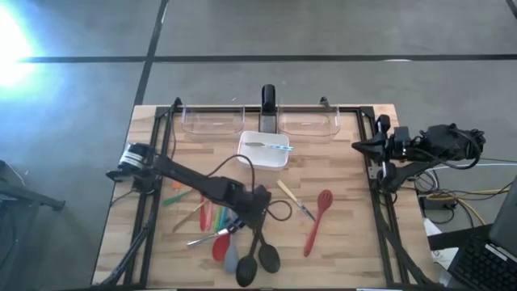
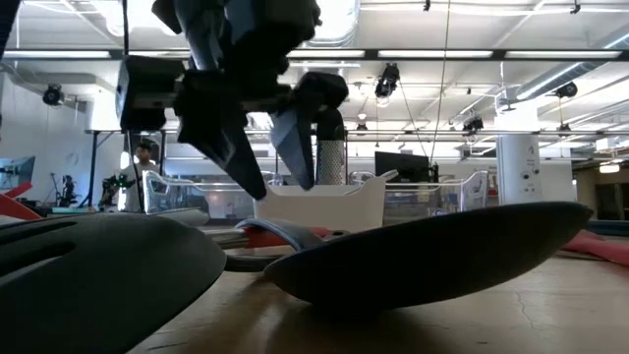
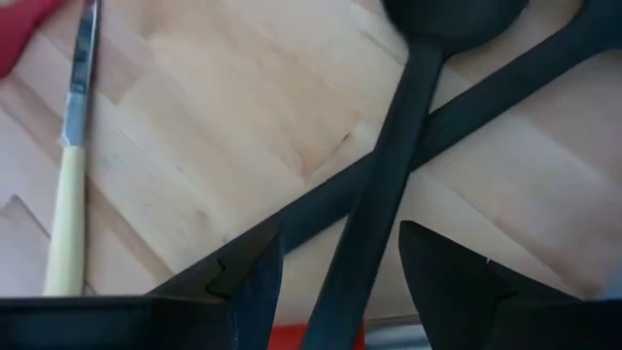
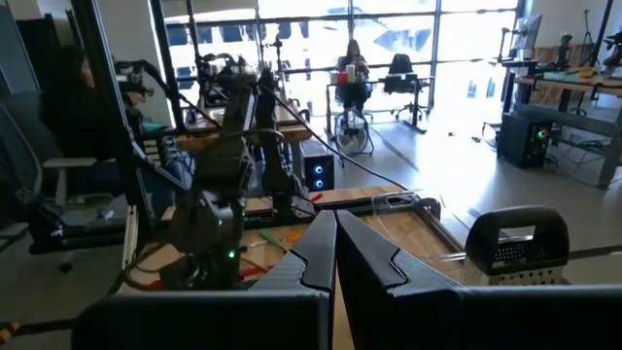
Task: Pick & Place Kitchen Items
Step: Put the black serving spoon into the left transparent bin
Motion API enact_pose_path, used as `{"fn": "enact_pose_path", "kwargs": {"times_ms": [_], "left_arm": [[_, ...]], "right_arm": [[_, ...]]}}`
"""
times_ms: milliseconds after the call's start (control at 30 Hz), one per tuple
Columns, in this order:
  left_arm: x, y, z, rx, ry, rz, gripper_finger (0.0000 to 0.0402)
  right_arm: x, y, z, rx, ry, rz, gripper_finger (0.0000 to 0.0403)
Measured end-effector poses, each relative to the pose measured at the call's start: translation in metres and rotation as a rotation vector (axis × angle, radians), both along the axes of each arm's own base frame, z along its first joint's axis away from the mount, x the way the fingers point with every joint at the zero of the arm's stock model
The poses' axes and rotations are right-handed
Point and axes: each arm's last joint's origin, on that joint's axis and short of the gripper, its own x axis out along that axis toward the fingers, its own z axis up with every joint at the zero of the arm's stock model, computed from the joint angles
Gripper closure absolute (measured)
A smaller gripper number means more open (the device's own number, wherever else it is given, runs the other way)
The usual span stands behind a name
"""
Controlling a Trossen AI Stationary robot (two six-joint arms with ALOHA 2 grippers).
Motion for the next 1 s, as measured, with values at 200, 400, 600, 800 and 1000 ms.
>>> {"fn": "enact_pose_path", "kwargs": {"times_ms": [200,400,600,800,1000], "left_arm": [[0.003,-0.001,-0.007,-0.004,0.034,0.002,0.0193],[0.003,-0.001,-0.010,-0.012,0.045,0.001,0.0193],[0.005,-0.002,-0.024,-0.014,0.078,-0.002,0.0197],[0.009,-0.003,-0.037,-0.006,0.099,-0.003,0.0198],[0.010,-0.003,-0.041,-0.006,0.102,-0.004,0.0219]], "right_arm": [[0.000,0.000,0.000,0.000,0.001,0.000,0.0394],[0.000,0.000,0.000,0.000,0.001,0.000,0.0394],[0.000,0.000,0.000,0.000,0.001,0.000,0.0394],[0.000,0.000,0.000,0.000,0.001,0.000,0.0394],[0.001,0.000,0.000,-0.001,0.004,0.000,0.0394]]}}
